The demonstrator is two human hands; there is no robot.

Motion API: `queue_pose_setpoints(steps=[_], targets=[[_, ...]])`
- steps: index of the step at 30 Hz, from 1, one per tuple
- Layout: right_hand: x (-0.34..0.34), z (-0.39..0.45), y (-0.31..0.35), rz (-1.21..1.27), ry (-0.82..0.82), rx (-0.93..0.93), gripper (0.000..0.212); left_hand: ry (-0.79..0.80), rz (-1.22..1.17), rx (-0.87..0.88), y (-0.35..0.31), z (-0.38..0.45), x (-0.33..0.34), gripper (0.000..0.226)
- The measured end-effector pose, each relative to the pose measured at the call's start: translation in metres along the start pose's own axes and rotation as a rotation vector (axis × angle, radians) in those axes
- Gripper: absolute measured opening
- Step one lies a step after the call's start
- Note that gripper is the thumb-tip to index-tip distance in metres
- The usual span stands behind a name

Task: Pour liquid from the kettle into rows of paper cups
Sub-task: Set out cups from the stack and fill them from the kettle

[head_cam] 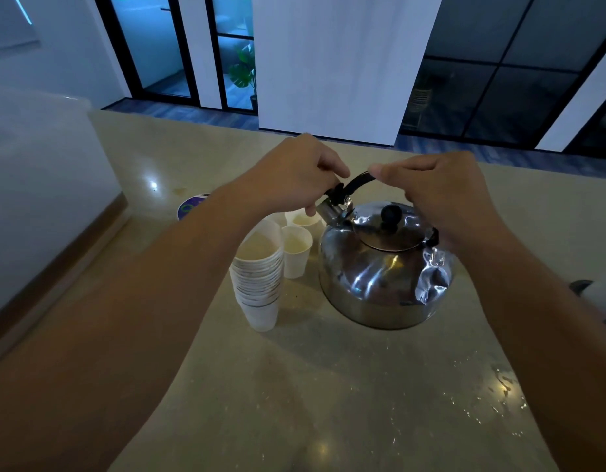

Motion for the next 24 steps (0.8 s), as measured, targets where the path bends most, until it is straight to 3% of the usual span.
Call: queue_pose_setpoints(steps=[2,3,6,11,17,24], targets=[[-0.007,-0.005,-0.007,0.111,-0.067,0.043,0.062,-0.011,0.03,0.028,-0.009,-0.001,0.004,0.032],[-0.01,-0.008,-0.009,0.14,-0.094,0.063,0.068,-0.017,0.053,0.04,-0.013,-0.002,0.007,0.033],[-0.016,-0.021,-0.017,0.143,-0.145,0.113,0.055,-0.016,0.122,0.072,-0.023,-0.003,0.022,0.032],[-0.023,-0.042,-0.043,0.171,-0.177,0.199,0.064,0.052,0.19,0.104,-0.032,-0.005,0.053,0.034],[-0.032,-0.067,-0.073,0.173,-0.216,0.261,0.063,0.119,0.124,0.074,-0.039,-0.014,0.093,0.034],[-0.035,-0.088,-0.103,0.205,-0.258,0.304,0.048,0.173,0.055,0.031,-0.041,-0.014,0.131,0.036]])
Point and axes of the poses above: each hand's wrist, its own z-axis towards the middle knuckle, its own x-axis out of the palm, y = z × x, the point moved 1 cm from there along z, towards the middle knuckle, and after that the axes turned 6 degrees about y, right-handed, at the moved point
